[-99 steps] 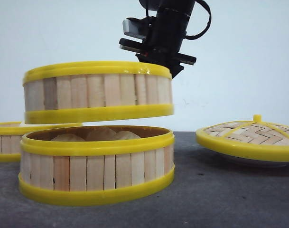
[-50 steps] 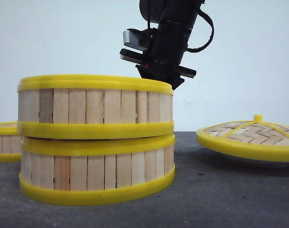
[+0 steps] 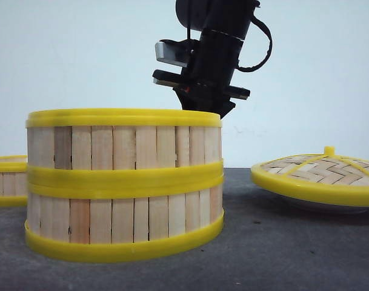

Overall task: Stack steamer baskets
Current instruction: 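Raise the right gripper away and move the left gripper toward the remaining basket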

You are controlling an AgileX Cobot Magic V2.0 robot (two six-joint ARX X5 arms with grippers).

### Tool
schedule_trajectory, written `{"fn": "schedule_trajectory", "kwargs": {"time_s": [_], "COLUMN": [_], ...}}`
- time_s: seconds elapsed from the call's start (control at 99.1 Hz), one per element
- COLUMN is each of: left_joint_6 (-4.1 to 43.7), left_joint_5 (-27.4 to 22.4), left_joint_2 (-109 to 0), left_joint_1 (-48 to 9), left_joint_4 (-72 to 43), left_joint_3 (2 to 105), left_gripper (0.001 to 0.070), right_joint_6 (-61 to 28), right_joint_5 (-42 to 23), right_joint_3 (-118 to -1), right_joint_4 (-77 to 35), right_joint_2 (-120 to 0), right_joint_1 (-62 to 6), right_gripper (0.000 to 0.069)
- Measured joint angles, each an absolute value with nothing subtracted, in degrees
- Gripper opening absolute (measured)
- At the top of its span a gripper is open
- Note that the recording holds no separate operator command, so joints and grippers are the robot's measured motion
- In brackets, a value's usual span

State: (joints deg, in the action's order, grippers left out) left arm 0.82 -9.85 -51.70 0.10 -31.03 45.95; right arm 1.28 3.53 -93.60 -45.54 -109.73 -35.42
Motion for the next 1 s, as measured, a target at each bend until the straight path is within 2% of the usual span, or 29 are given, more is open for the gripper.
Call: {"fn": "schedule_trajectory", "kwargs": {"time_s": [0.212, 0.272, 0.373, 0.464, 0.636, 0.817, 0.999], "left_joint_6": [0.8, 0.8, 0.8, 0.8, 0.8, 0.9, 0.9], "left_joint_5": [-9.8, -9.8, -9.8, -9.8, -5.9, -4.8, -4.7], "left_joint_2": [-51.7, -51.7, -51.7, -51.7, -52.0, -57.9, -67.9], "left_joint_1": [0.1, 0.1, 0.1, 0.1, 0.1, 2.1, 5.0], "left_joint_4": [-31.0, -31.0, -31.0, -31.0, -29.4, -28.1, -27.2], "left_joint_3": [46.0, 46.0, 46.0, 46.0, 46.0, 48.4, 55.5], "left_gripper": [0.0478, 0.0478, 0.0478, 0.0478, 0.0478, 0.0472, 0.0472], "right_joint_6": [1.3, 1.3, 1.3, 1.3, 1.3, 0.8, 0.0], "right_joint_5": [3.5, 3.4, 3.4, 4.4, 5.9, 5.7, -0.6], "right_joint_3": [-93.6, -93.6, -93.6, -93.6, -93.4, -93.5, -93.6], "right_joint_4": [-45.6, -45.8, -46.0, -46.2, -49.1, -49.5, -56.0], "right_joint_2": [-109.7, -109.7, -109.7, -109.7, -106.0, -93.4, -82.1], "right_joint_1": [-35.4, -35.4, -35.4, -35.1, -35.0, -34.3, -30.8], "right_gripper": [0.0032, 0.0092, 0.0247, 0.031, 0.0331, 0.0332, 0.0332]}}
